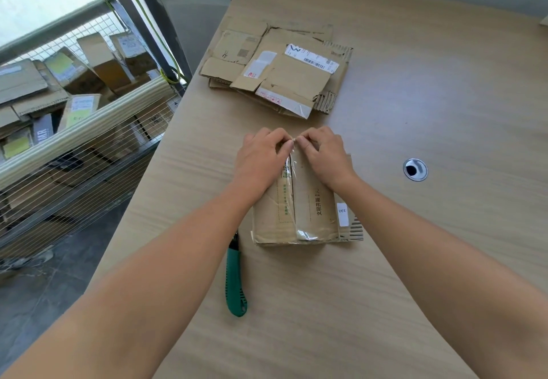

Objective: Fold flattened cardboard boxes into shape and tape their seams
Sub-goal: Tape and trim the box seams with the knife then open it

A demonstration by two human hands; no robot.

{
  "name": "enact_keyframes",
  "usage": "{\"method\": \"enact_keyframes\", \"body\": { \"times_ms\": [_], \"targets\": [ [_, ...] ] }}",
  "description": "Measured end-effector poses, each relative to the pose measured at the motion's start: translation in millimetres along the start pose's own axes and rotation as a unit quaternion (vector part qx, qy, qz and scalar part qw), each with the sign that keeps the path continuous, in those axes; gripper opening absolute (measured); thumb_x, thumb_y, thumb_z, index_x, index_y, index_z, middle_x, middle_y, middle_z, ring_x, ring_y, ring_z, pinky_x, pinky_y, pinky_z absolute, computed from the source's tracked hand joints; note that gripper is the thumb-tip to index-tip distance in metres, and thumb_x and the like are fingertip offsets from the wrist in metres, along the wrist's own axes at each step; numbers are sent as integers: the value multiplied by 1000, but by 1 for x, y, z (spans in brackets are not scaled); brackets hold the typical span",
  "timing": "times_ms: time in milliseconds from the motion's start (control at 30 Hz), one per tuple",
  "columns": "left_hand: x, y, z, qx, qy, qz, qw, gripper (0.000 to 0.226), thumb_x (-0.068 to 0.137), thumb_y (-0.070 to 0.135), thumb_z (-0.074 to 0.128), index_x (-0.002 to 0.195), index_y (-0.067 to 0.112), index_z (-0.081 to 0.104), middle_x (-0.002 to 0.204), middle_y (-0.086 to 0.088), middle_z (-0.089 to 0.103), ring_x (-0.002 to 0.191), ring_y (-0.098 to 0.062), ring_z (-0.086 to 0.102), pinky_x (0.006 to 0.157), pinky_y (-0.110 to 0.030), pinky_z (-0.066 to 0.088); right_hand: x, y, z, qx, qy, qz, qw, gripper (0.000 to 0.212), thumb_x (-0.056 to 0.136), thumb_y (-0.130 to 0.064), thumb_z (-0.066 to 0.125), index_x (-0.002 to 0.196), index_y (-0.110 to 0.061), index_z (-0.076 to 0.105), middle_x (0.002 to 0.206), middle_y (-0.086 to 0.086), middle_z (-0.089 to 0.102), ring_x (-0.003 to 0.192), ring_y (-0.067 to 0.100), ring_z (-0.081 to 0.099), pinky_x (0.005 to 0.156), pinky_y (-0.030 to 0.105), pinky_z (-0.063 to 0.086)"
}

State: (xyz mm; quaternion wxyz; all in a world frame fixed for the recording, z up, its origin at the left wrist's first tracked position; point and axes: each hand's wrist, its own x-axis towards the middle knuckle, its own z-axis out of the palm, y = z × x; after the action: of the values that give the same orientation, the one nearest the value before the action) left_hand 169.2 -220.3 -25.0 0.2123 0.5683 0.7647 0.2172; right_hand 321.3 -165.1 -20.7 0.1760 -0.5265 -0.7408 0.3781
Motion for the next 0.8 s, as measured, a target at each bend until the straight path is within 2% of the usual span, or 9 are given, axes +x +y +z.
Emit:
{"method": "enact_keyframes", "body": {
  "times_ms": [100,200,300,400,433,500,633,733,800],
  "targets": [
    [-2,2,-1,6,-9,7,1000,20,100,49,48,105,36,62,108,9,59,105,-27,44,84,-38,45,-1,-3,0,-5,1,-2,1000,22,104,-27,55,114,-18,74,110,3,56,115,27,49,102,30,33],
    [-9,4,-7,-62,-2,1,998,31,100,48,50,128,38,60,128,7,52,122,-23,42,103,-36,40,-10,-8,-3,47,9,47,998,38,108,-31,46,143,-21,56,132,10,52,131,27,43,114,33,29],
    [-17,0,-20,-221,33,-187,957,63,96,64,41,152,35,35,155,-4,32,143,-22,30,119,-42,25,-26,-1,-11,135,25,186,973,59,106,-51,34,159,-25,30,157,8,33,148,21,29,123,40,20],
    [-34,-5,-29,-319,-135,-373,861,83,91,80,23,148,23,44,152,-7,46,135,-25,42,109,-46,33,-47,0,-19,248,-34,296,922,59,102,-63,29,142,-29,55,148,0,54,135,20,49,112,46,39],
    [-42,-2,-32,-349,-182,-376,839,84,91,80,20,142,22,53,145,-6,55,131,-22,48,105,-42,35,-56,-6,-21,292,-47,309,904,55,102,-63,29,127,-30,65,131,-1,68,119,19,61,99,42,48],
    [-55,9,-41,-366,-203,-344,841,83,91,80,21,138,22,57,138,-4,61,129,-23,53,107,-45,39,-71,-25,-29,317,-47,289,902,48,104,-61,29,110,-33,68,114,-5,74,105,14,67,85,35,52],
    [-79,30,-64,-463,-63,-197,862,64,89,73,46,128,23,54,122,-1,68,115,-18,63,99,-42,49,-104,-55,-56,355,68,179,915,41,102,-58,36,110,-25,57,122,-4,65,115,12,60,94,41,48],
    [-108,33,-84,-592,-22,-134,795,69,90,68,43,128,12,55,128,-1,67,116,-11,62,90,-33,46,-145,-63,-78,446,123,142,875,36,94,-58,44,98,-25,57,115,-10,67,116,9,59,91,44,43],
    [-136,29,-83,-609,-45,-130,781,73,89,66,45,132,6,50,125,2,67,115,-9,61,92,-35,47,-178,-61,-71,484,126,129,856,39,91,-57,48,108,-22,54,117,-4,64,114,11,60,88,43,45]
  ]
}}
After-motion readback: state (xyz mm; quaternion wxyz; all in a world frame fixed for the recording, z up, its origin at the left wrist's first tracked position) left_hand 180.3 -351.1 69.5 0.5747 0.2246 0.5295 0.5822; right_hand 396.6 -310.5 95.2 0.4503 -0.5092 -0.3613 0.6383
